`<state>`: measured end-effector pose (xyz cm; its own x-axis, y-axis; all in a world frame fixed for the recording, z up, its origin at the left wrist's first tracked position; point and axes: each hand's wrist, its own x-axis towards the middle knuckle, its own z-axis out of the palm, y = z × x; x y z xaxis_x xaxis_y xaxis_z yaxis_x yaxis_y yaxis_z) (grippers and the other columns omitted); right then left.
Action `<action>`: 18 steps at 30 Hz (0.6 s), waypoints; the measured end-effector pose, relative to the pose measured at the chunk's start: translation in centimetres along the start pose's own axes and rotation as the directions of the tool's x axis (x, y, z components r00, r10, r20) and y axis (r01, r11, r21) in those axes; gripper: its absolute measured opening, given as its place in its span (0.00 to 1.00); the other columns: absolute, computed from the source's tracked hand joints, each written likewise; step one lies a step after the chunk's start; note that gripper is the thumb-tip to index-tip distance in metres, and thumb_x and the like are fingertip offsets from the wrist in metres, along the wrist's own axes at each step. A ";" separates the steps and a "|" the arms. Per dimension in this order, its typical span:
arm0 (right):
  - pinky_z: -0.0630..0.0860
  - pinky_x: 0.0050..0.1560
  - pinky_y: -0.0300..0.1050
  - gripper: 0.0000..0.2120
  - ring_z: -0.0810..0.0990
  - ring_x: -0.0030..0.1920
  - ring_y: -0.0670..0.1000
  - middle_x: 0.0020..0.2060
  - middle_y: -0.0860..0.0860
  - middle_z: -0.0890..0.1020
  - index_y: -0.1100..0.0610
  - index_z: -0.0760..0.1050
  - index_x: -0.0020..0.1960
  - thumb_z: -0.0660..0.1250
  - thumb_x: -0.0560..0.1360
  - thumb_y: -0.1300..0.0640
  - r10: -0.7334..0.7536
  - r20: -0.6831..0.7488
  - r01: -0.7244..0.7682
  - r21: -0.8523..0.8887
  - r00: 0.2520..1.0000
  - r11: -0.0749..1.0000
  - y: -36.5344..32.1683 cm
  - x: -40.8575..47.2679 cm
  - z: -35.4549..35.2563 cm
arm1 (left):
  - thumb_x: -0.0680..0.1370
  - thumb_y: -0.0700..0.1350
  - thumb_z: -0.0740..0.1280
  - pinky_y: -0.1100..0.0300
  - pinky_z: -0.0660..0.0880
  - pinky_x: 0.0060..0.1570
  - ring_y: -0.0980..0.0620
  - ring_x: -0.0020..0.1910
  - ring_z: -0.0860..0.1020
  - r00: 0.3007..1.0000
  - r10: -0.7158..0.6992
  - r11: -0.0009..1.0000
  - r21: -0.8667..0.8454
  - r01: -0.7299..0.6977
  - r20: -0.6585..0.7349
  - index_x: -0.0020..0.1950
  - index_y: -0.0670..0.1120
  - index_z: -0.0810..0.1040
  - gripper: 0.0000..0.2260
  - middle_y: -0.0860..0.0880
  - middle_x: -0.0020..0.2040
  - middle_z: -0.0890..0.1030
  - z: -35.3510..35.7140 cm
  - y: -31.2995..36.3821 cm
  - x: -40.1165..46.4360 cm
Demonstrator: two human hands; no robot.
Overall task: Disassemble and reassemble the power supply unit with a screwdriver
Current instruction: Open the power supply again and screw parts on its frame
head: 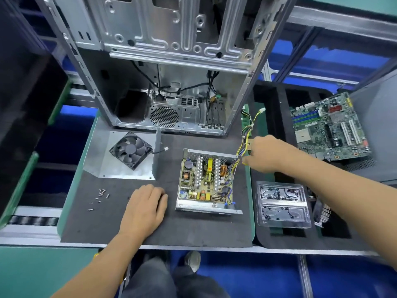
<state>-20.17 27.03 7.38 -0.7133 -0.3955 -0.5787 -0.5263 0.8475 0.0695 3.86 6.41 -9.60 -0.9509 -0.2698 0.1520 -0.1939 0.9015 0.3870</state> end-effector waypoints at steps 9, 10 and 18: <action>0.74 0.39 0.47 0.09 0.80 0.45 0.59 0.46 0.52 0.77 0.55 0.73 0.48 0.60 0.81 0.51 -0.472 0.010 0.372 -0.630 0.882 0.682 0.3 -0.8 -0.2 | 0.80 0.49 0.57 0.47 0.73 0.39 0.42 0.38 0.74 0.998 -0.046 0.999 -0.007 0.046 0.035 0.44 0.42 0.78 0.15 0.46 0.39 0.76 -0.3 0.2 0.2; 0.74 0.39 0.47 0.11 0.78 0.41 0.59 0.41 0.52 0.75 0.55 0.70 0.43 0.59 0.81 0.50 -0.459 0.000 0.364 -0.609 0.888 0.705 0.0 -0.7 -0.2 | 0.80 0.49 0.57 0.47 0.72 0.39 0.42 0.38 0.74 0.998 -0.048 0.999 -0.009 0.048 0.034 0.44 0.42 0.78 0.15 0.46 0.39 0.75 -0.4 0.2 0.2; 0.65 0.27 0.40 0.11 0.70 0.31 0.49 0.35 0.52 0.74 0.56 0.69 0.35 0.64 0.76 0.56 0.043 0.069 -0.053 0.142 0.997 0.988 -1.2 1.6 -1.6 | 0.80 0.50 0.55 0.46 0.73 0.40 0.43 0.38 0.74 0.994 -0.073 0.997 -0.023 0.075 0.082 0.44 0.43 0.78 0.16 0.47 0.39 0.76 -1.0 0.4 0.3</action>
<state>-21.44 24.86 7.66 -0.7017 -0.3333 -0.6297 -0.4170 0.9087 -0.0164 3.73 6.32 -8.51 -0.9506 -0.3066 0.0485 -0.2594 0.8704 0.4185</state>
